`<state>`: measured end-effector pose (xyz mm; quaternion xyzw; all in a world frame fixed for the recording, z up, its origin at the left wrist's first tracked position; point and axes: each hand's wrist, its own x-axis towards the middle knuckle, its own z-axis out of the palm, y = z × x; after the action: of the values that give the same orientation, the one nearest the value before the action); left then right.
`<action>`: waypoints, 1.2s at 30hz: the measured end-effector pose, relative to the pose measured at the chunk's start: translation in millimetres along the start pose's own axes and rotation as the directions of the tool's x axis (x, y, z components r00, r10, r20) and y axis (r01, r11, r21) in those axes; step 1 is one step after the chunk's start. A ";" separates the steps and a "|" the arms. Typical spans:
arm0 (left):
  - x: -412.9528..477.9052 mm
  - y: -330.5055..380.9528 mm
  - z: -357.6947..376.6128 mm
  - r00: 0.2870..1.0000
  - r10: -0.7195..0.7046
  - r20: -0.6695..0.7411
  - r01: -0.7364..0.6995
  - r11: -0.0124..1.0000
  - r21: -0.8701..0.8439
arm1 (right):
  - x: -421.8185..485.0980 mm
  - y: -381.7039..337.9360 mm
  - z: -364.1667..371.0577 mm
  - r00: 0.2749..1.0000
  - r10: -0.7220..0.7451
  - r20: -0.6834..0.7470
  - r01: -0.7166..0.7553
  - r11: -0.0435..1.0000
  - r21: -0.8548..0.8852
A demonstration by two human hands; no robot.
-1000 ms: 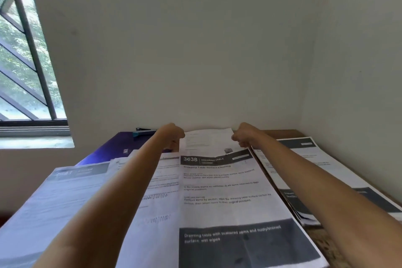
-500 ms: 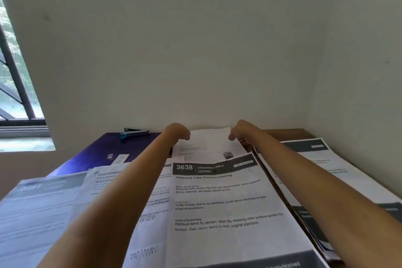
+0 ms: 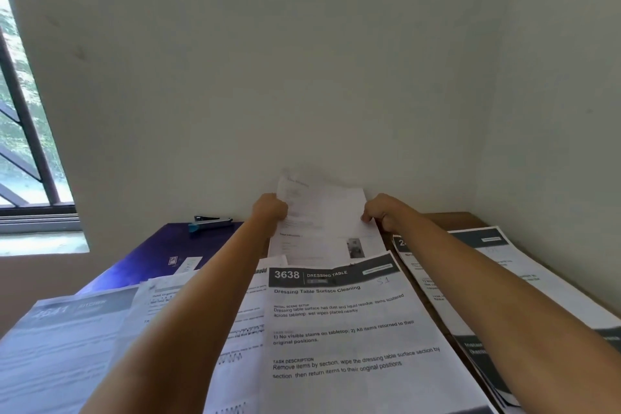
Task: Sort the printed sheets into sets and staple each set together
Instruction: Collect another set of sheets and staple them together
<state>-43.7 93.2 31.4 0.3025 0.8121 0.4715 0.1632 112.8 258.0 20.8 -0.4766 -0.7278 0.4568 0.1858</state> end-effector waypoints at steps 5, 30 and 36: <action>-17.8 32.5 -17.7 0.978 0.158 -0.133 -0.187 0.952 -0.242 | -23.8 -19.8 -20.8 0.987 -0.148 -0.064 0.158 0.966 0.205; -186.6 121.3 -126.3 0.871 0.461 -0.168 -0.488 0.777 -0.397 | -200.5 -81.8 -90.4 0.809 -0.490 -0.325 0.583 0.740 0.334; -204.3 80.6 -128.5 0.929 0.366 -0.058 -0.346 0.801 -0.489 | -220.4 -62.1 -73.7 0.947 -0.309 -0.088 0.320 0.889 0.327</action>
<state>68.9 -94.4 161.5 0.4071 0.5910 0.6780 0.1591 237.4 95.7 147.4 -0.3213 -0.7031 0.5304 0.3482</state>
